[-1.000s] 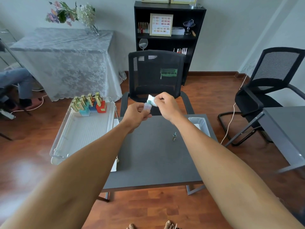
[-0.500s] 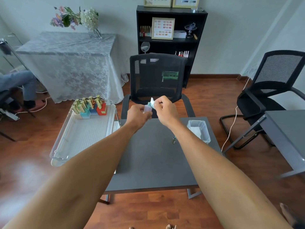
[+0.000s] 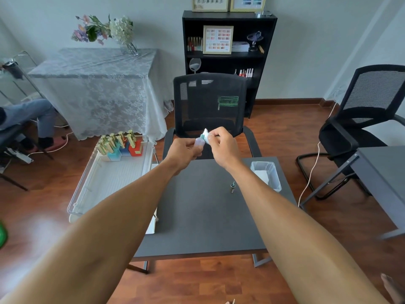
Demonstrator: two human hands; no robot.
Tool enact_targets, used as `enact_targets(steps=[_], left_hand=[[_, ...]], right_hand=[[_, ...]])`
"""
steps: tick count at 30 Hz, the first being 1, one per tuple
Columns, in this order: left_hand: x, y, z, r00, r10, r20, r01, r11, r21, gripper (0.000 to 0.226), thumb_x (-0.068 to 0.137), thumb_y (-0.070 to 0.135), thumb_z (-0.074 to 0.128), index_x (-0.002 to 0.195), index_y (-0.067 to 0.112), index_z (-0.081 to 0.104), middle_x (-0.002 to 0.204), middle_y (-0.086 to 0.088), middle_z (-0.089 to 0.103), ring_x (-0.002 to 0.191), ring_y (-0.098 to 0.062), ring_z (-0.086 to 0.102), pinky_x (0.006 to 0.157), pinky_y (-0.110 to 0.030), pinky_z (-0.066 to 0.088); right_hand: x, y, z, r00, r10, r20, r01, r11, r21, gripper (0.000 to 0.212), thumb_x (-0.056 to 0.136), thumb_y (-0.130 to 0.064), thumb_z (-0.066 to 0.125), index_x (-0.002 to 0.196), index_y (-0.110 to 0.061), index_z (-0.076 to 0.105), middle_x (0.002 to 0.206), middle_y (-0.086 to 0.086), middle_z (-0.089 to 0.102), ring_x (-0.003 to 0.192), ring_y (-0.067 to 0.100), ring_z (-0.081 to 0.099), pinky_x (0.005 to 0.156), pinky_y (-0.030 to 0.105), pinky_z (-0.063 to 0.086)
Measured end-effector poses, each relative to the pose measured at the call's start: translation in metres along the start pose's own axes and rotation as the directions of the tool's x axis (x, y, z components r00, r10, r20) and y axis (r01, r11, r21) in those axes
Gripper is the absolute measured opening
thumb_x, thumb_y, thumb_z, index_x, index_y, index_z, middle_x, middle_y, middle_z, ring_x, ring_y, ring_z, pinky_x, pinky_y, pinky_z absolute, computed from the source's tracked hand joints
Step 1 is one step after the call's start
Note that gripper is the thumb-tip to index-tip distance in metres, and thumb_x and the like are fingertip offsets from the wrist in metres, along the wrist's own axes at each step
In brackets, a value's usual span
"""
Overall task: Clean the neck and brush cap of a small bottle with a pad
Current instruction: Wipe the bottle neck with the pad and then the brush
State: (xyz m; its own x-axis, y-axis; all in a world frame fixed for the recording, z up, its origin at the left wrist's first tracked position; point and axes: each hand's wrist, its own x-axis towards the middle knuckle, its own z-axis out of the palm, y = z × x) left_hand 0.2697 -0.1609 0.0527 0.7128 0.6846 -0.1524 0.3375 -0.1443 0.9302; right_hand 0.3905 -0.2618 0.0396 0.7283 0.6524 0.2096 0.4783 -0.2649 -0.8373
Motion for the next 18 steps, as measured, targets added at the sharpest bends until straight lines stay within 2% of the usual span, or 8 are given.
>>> enact_targets(steps=[6, 8, 10, 14, 16, 18], left_hand=[[-0.001, 0.003, 0.008, 0.996, 0.038, -0.077, -0.032, 0.997, 0.077, 0.029, 0.097, 0.031, 0.077, 0.118, 0.011, 0.079, 0.097, -0.003, 0.076, 0.097, -0.027, 0.073, 0.093, -0.047, 0.064], [-0.001, 0.004, 0.011, 0.995, 0.035, -0.089, -0.029, 0.997, 0.069, 0.028, 0.095, 0.025, 0.08, 0.119, 0.011, 0.078, 0.096, 0.001, 0.074, 0.097, -0.026, 0.074, 0.09, -0.044, 0.065], [0.0, 0.004, 0.014, 0.997, 0.028, -0.069, -0.025, 0.999, 0.041, 0.033, 0.095, 0.025, 0.079, 0.124, 0.009, 0.077, 0.1, -0.001, 0.075, 0.098, -0.026, 0.076, 0.092, -0.043, 0.064], [0.0, 0.004, 0.016, 0.999, 0.042, -0.01, -0.042, 0.999, 0.007, 0.032, 0.103, 0.029, 0.069, 0.126, 0.008, 0.075, 0.106, -0.005, 0.078, 0.099, -0.02, 0.077, 0.096, -0.04, 0.063], [0.001, 0.005, 0.016, 0.999, 0.047, -0.002, -0.047, 0.999, 0.005, 0.031, 0.105, 0.023, 0.066, 0.13, 0.007, 0.071, 0.11, -0.006, 0.076, 0.1, -0.018, 0.077, 0.096, -0.038, 0.063], [0.001, 0.005, 0.015, 0.999, 0.051, -0.01, -0.051, 0.998, 0.031, 0.025, 0.105, 0.022, 0.066, 0.125, 0.007, 0.068, 0.11, -0.008, 0.075, 0.1, -0.019, 0.077, 0.094, -0.035, 0.063]], right_hand=[[-0.002, 0.005, -0.001, 0.999, -0.013, -0.033, 0.012, 0.999, -0.03, 0.011, 0.105, -0.022, 0.055, 0.103, -0.016, 0.063, 0.09, -0.006, 0.066, 0.076, 0.012, 0.062, 0.06, 0.03, 0.046], [-0.002, 0.006, -0.003, 0.999, -0.003, -0.036, 0.002, 1.0, -0.029, 0.011, 0.104, -0.021, 0.056, 0.101, -0.014, 0.064, 0.089, -0.003, 0.068, 0.081, 0.022, 0.063, 0.065, 0.033, 0.044], [-0.002, 0.006, -0.006, 0.999, 0.01, -0.031, -0.011, 1.0, -0.02, 0.011, 0.104, -0.02, 0.055, 0.102, -0.014, 0.064, 0.092, -0.002, 0.068, 0.085, 0.024, 0.063, 0.068, 0.033, 0.044], [0.001, 0.005, -0.012, 1.0, 0.002, -0.023, -0.003, 1.0, -0.019, 0.013, 0.105, -0.02, 0.054, 0.106, -0.013, 0.064, 0.096, -0.002, 0.068, 0.086, 0.022, 0.062, 0.067, 0.031, 0.043], [0.003, 0.005, -0.014, 1.0, -0.007, -0.021, 0.006, 1.0, -0.013, 0.012, 0.105, -0.021, 0.054, 0.106, -0.014, 0.064, 0.096, -0.004, 0.067, 0.084, 0.017, 0.061, 0.062, 0.025, 0.04], [0.003, 0.005, -0.015, 1.0, -0.015, -0.016, 0.015, 1.0, 0.0, 0.011, 0.105, -0.021, 0.055, 0.104, -0.015, 0.064, 0.094, -0.006, 0.067, 0.082, 0.013, 0.061, 0.061, 0.019, 0.039]])
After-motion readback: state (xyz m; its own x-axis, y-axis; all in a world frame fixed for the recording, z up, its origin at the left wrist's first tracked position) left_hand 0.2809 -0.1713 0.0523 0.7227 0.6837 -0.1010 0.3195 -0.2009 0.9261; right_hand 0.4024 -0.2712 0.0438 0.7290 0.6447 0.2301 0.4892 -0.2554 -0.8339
